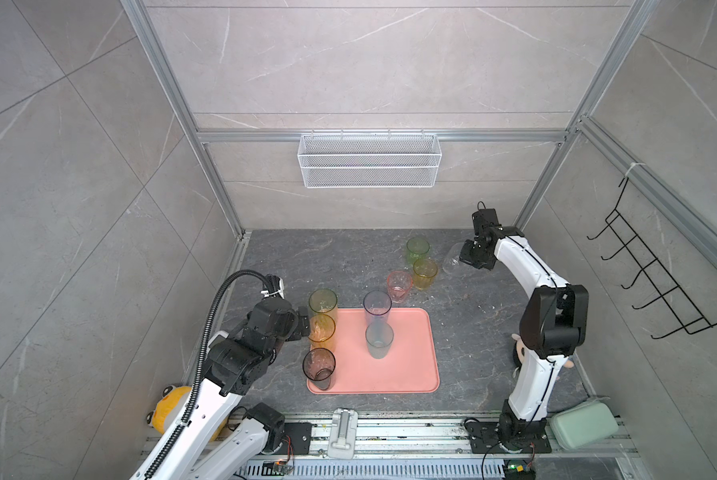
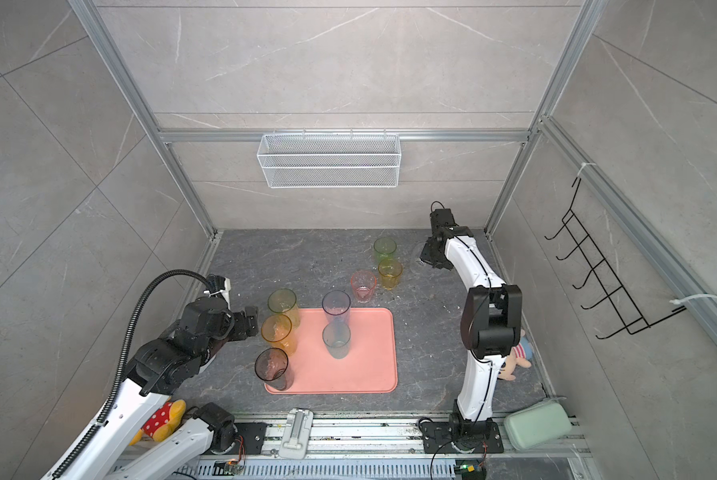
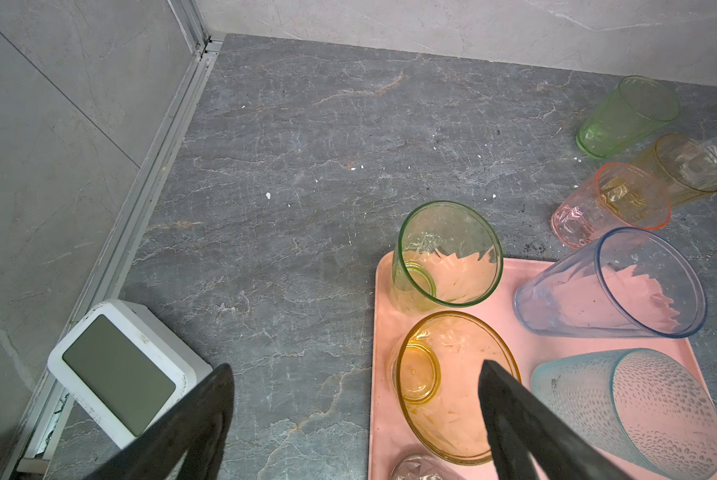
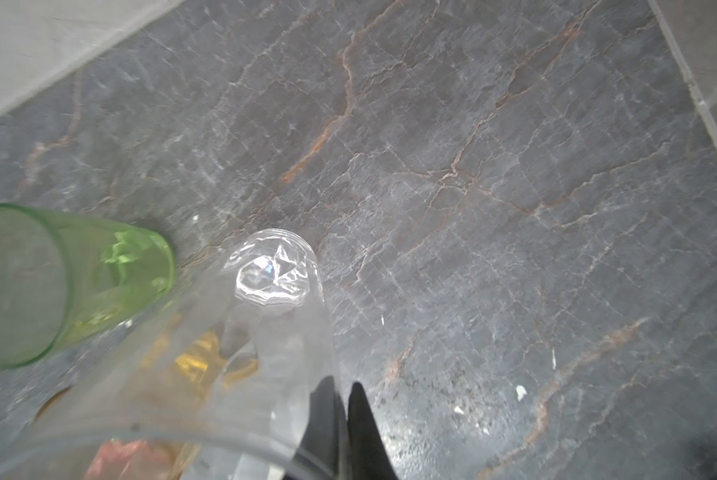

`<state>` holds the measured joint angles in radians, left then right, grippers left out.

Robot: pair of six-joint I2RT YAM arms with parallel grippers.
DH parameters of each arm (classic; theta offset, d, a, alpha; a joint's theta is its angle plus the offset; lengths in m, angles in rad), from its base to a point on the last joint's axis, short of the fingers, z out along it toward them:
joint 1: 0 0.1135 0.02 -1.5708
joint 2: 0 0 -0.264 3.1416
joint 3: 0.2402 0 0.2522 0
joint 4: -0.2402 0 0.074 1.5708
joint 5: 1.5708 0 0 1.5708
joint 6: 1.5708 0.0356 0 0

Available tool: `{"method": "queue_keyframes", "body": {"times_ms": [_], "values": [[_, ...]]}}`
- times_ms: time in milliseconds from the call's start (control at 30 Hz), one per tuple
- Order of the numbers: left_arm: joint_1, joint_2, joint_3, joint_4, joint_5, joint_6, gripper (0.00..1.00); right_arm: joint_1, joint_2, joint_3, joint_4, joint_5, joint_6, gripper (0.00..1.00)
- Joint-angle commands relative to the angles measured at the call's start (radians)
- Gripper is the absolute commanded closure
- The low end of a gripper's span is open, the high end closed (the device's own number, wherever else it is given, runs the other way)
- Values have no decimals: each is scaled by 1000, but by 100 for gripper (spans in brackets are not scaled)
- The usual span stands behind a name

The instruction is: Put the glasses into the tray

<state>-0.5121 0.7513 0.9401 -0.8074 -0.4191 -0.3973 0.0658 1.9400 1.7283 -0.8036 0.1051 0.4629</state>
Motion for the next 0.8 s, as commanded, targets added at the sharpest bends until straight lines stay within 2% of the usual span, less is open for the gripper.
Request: {"method": "queue_keyframes", "body": {"times_ms": [0, 367, 467, 567, 767], "values": [[-5, -12, 6, -4, -25, -14, 8, 0, -103, -35, -12, -37, -17, 100], [-11, -17, 6, -4, -27, -15, 8, 20, -338, -179, -63, -93, -36, 100], [-11, -16, 6, -3, -26, -15, 8, 34, -379, -176, -129, -96, -47, 100], [-11, -15, 6, -3, -27, -15, 8, 49, -397, -144, -225, -163, -61, 100], [-11, -12, 6, -1, -24, -16, 8, 156, -436, -84, -392, -108, -96, 100]]}}
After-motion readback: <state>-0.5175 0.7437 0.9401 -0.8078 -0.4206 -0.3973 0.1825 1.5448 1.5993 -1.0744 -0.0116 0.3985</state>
